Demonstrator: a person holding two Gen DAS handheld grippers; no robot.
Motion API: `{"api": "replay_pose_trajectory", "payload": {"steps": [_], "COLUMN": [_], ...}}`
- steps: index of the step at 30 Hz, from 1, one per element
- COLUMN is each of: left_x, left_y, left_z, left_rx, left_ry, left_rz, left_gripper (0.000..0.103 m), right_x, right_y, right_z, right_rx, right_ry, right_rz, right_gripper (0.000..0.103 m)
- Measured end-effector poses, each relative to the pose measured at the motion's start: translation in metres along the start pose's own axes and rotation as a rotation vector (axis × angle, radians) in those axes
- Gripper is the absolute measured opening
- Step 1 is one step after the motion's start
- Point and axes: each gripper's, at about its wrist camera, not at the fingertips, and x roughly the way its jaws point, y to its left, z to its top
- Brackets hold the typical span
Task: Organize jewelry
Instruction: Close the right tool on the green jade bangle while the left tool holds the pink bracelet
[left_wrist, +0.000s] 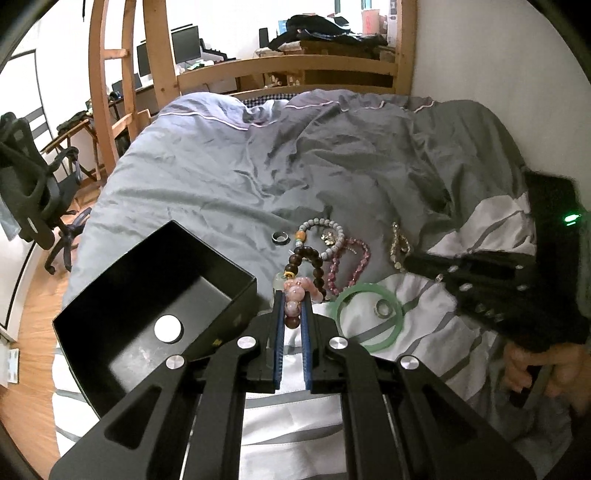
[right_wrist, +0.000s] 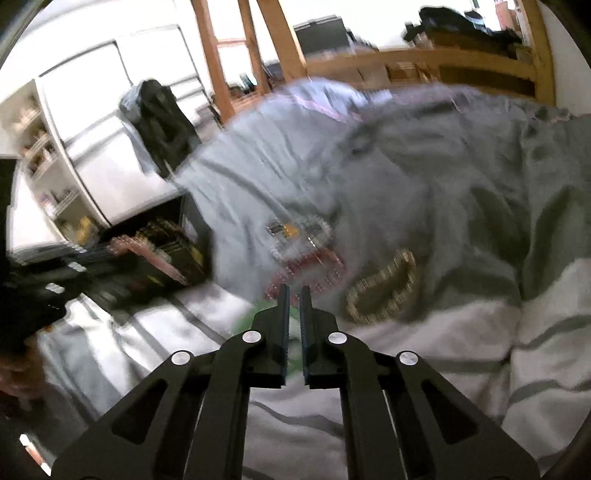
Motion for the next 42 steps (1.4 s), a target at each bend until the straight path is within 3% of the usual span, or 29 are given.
{"api": "replay_pose_trajectory", "payload": {"steps": [1, 2, 3, 5, 8, 10, 12, 15, 19, 23, 24, 25, 26, 27, 29, 30, 31, 33, 37, 42], "left_x": [0.0, -0.001, -0.001, -0.001, 0.001, 0.001, 0.001, 0.001, -0.001, -0.002, -0.002, -0.002, -0.002, -0.002, -0.002, -0.002, -0.002, -0.001, -0.001, -0.003], "left_y": [-0.001, -0.002, -0.002, -0.004, -0.006, -0.007, -0.007, -0.006, -0.002, -0.002, -0.001, -0.002, -0.002, -0.002, -0.002, -0.002, -0.002, -0.003, -0.003, -0.002], "left_z": [0.0, 0.0, 0.0, 0.001, 0.0, 0.001, 0.001, 0.001, 0.001, 0.001, 0.001, 0.001, 0.001, 0.001, 0.001, 0.001, 0.001, 0.001, 0.001, 0.001], "left_rx": [0.004, 0.006, 0.008, 0.012, 0.02, 0.022, 0.021, 0.015, -0.003, -0.005, -0.004, -0.002, -0.002, -0.003, 0.001, 0.002, 0.005, 0.009, 0.008, -0.001], "left_ry": [-0.001, -0.001, -0.002, -0.004, 0.0, 0.0, -0.003, -0.008, -0.015, -0.019, -0.02, -0.02, -0.019, -0.019, -0.018, -0.017, -0.015, -0.014, -0.018, -0.027], "left_rz": [0.002, 0.0, -0.002, -0.007, -0.001, -0.001, 0.003, 0.008, 0.015, 0.02, 0.021, 0.023, 0.022, 0.021, 0.021, 0.022, 0.023, 0.025, 0.025, 0.03], "left_gripper": [0.008, 0.008, 0.008, 0.008, 0.008, 0.008, 0.008, 0.008, 0.008, 0.008, 0.008, 0.008, 0.008, 0.008, 0.008, 0.008, 0.008, 0.008, 0.008, 0.008], "right_x": [0.007, 0.018, 0.025, 0.038, 0.049, 0.044, 0.032, 0.021, 0.006, 0.013, 0.018, 0.026, 0.029, 0.035, 0.045, 0.05, 0.053, 0.052, 0.038, 0.034], "right_y": [-0.002, -0.003, -0.003, 0.0, 0.009, 0.007, 0.004, 0.004, 0.008, 0.013, 0.017, 0.022, 0.024, 0.026, 0.023, 0.021, 0.018, 0.01, -0.003, 0.011], "right_z": [-0.002, -0.007, -0.011, -0.018, -0.026, -0.025, -0.02, -0.012, -0.005, -0.005, -0.007, -0.01, -0.012, -0.014, -0.015, -0.015, -0.015, -0.012, -0.004, -0.003], "right_rx": [0.005, 0.004, -0.002, -0.023, -0.105, -0.09, -0.066, -0.056, -0.065, -0.075, -0.097, -0.135, -0.156, -0.177, -0.174, -0.171, -0.168, -0.128, -0.007, -0.079], "right_ry": [0.037, 0.085, 0.11, 0.152, 0.176, 0.155, 0.101, 0.027, -0.05, 0.013, 0.04, 0.064, 0.075, 0.076, 0.096, 0.11, 0.117, 0.101, 0.045, -0.004], "right_rz": [-0.007, -0.031, -0.039, -0.041, -0.096, -0.065, -0.012, -0.001, -0.002, 0.005, -0.018, -0.054, -0.081, -0.123, -0.127, -0.125, -0.125, -0.083, 0.056, -0.027], "right_gripper": [0.034, 0.046, 0.068, 0.071, 0.047, 0.024, 0.017, 0.003, 0.002, 0.004, 0.014, 0.043, 0.058, 0.066, 0.06, 0.042, 0.03, 0.02, 0.015, 0.013]}}
